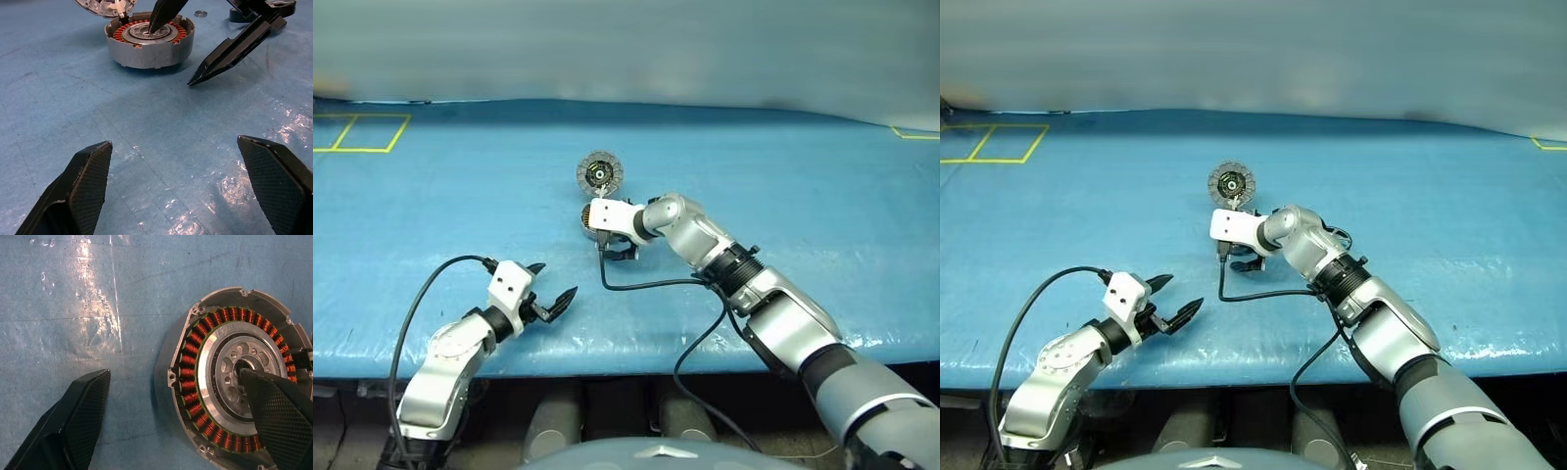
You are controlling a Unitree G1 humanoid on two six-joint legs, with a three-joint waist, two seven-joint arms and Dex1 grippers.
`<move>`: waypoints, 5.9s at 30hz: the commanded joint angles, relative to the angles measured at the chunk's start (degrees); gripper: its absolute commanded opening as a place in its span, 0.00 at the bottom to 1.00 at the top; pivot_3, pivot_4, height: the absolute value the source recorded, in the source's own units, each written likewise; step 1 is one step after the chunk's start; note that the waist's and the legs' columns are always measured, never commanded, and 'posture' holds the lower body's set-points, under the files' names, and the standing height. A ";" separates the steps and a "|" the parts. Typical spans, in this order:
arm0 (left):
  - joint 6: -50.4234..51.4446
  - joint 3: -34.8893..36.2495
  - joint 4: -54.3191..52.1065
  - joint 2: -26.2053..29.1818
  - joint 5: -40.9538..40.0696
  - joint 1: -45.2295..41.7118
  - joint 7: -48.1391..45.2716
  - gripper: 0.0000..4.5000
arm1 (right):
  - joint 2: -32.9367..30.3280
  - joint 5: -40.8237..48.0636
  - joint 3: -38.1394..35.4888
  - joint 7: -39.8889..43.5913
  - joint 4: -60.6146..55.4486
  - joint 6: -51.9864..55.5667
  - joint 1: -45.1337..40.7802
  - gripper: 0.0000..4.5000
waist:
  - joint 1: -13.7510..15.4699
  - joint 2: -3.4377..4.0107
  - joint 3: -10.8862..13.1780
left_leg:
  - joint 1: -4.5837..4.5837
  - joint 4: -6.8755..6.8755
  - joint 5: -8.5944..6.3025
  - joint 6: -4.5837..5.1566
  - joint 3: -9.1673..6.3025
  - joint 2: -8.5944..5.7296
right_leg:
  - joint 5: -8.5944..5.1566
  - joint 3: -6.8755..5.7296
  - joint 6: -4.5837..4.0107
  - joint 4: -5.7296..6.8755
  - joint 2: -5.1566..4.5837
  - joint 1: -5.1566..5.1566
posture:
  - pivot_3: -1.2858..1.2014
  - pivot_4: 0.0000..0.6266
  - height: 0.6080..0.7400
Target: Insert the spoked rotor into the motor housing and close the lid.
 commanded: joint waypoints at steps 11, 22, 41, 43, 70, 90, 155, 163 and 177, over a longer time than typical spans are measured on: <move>-2.18 0.42 -2.06 0.01 0.31 -0.03 0.92 1.00 | 0.02 -3.23 -1.77 2.13 -1.58 1.02 1.14 0.46 | 0.11 0.01 -0.01 | 0.04 -0.01 0.00 -0.01 -0.01 0.04 | -0.01 0.01 -0.01 -0.01 -0.01 0.02 | 0.52 0.24 1.00; -1.89 1.46 -1.07 0.53 0.07 -0.77 0.72 1.00 | -3.65 -3.47 -1.34 4.69 -25.22 13.59 11.95 0.46 | 0.33 0.00 -0.02 | 0.04 -0.10 0.00 -0.01 -0.01 0.05 | -0.01 0.01 -0.01 -0.01 -0.01 0.01 | 0.52 0.24 1.00; 0.01 0.88 -0.47 0.81 -0.25 -3.69 0.19 1.00 | -3.38 -3.75 1.79 -0.33 -49.28 30.44 24.06 0.67 | 0.42 -0.14 -0.11 | 0.29 -0.12 -0.03 -0.05 0.03 0.16 | -0.12 -0.05 -0.06 -0.08 -0.03 -0.06 | 0.52 0.24 1.00; 0.16 0.80 -0.51 0.76 -0.26 -3.86 0.13 1.00 | -3.83 -3.48 2.14 -0.42 -50.95 31.51 23.92 0.83 | 0.40 -0.14 -0.11 | 0.24 -0.13 -0.03 -0.05 0.02 0.16 | -0.11 -0.06 -0.08 -0.08 -0.03 -0.07 | 0.52 0.24 1.00; -11.33 -1.37 0.38 0.35 -0.56 -0.20 -6.25 1.00 | -6.27 7.22 -28.22 -21.97 -34.54 28.91 16.14 0.99 | 0.51 -0.14 -0.09 | -0.09 -0.15 -0.03 -0.04 0.15 0.15 | -0.07 -0.12 -0.20 -0.13 -0.14 -0.15 | 0.52 0.24 1.00; -15.60 -3.40 2.31 -2.98 -0.37 1.88 -6.59 1.00 | 5.58 11.24 -38.61 -41.27 8.92 12.15 1.88 0.99 | -0.27 -0.09 -0.06 | -0.04 -0.27 -0.02 0.02 0.38 0.20 | 0.16 0.20 0.18 -0.10 0.05 -0.19 | 0.52 0.24 1.00; -15.76 -2.18 4.39 -2.25 -1.10 0.93 -6.13 1.00 | 3.07 19.23 -11.90 -30.37 -54.80 34.79 30.62 0.15 | 0.01 -0.09 -0.07 | -0.08 -0.18 -0.06 0.04 0.78 0.51 | -0.07 0.27 0.03 -0.12 0.08 -0.45 | 0.52 0.24 1.00; -15.59 -2.48 3.95 -2.39 -1.38 1.17 -6.22 1.00 | 4.68 19.77 -12.67 -31.14 -52.48 33.82 32.55 0.15 | 0.01 -0.09 -0.07 | -0.08 -0.19 -0.06 0.04 0.81 0.52 | -0.07 0.28 0.04 -0.11 0.08 -0.46 | 0.52 0.24 1.00; -15.63 -2.53 4.09 -2.57 -1.85 1.30 -6.61 1.00 | 5.77 19.37 -14.69 -31.87 -47.99 31.55 33.18 0.15 | 0.01 -0.11 -0.08 | -0.07 -0.18 -0.06 0.04 0.83 0.53 | -0.06 0.29 0.05 -0.11 0.09 -0.46 | 0.52 0.24 1.00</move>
